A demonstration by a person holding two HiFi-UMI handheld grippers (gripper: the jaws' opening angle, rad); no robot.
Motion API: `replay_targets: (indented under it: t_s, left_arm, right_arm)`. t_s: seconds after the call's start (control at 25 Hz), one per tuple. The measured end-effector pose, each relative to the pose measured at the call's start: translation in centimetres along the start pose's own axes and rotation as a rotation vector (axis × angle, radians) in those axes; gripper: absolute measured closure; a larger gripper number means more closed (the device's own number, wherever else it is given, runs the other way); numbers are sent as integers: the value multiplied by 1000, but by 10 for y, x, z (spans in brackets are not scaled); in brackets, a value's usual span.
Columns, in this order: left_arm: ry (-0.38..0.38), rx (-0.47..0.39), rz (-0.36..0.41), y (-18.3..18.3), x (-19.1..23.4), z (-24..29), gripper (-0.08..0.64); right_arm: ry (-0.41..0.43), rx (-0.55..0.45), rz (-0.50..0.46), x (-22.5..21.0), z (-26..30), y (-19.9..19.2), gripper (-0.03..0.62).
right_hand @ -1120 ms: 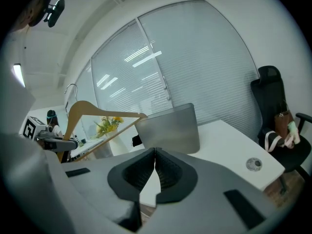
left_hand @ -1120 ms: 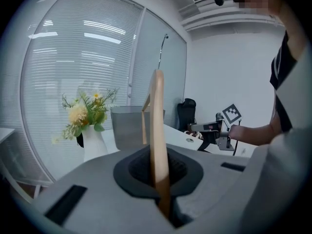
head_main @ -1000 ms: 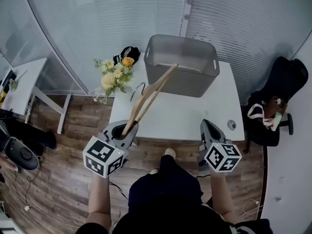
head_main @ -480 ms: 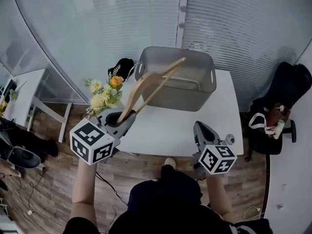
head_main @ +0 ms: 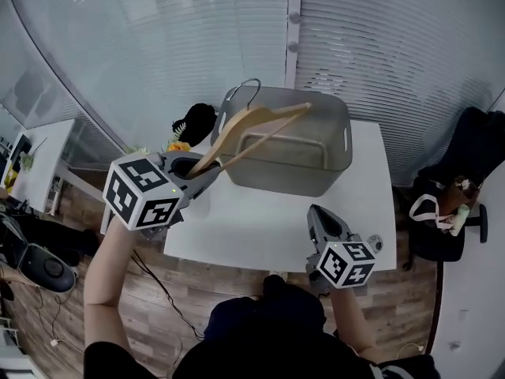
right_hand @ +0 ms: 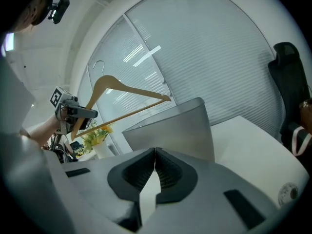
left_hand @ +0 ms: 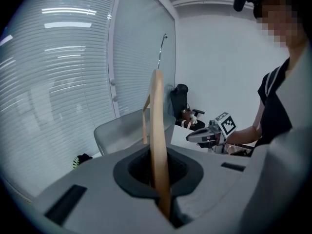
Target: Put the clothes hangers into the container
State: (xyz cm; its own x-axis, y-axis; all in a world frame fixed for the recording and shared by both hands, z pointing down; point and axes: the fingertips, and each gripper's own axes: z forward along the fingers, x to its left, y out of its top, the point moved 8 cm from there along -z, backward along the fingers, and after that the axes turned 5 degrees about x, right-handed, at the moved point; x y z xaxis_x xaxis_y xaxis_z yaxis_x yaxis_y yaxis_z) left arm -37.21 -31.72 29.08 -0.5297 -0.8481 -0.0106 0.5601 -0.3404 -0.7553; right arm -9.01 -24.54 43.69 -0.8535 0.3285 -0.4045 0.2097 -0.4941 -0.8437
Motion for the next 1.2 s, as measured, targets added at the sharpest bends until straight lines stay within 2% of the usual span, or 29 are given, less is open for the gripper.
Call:
replay_targets:
  t_s: [0.48, 0.68, 0.88, 1.08, 1.2]
  left_arm:
    - [-51, 205, 52, 34, 41, 68, 551]
    - [-75, 252, 27, 34, 55, 96, 551]
    - [-58, 304, 39, 36, 63, 119, 551]
    - [-21, 366, 116, 37, 64, 141, 549]
    - [23, 414, 198, 36, 63, 153, 549]
  right_arm:
    - [-16, -1, 92, -23, 22, -6, 565]
    - [-28, 5, 107, -29, 25, -9, 565]
    - [-39, 5, 116, -33, 24, -8, 565]
    - [-46, 13, 126, -35, 25, -10, 564]
    - [-45, 13, 131, -35, 26, -10, 564]
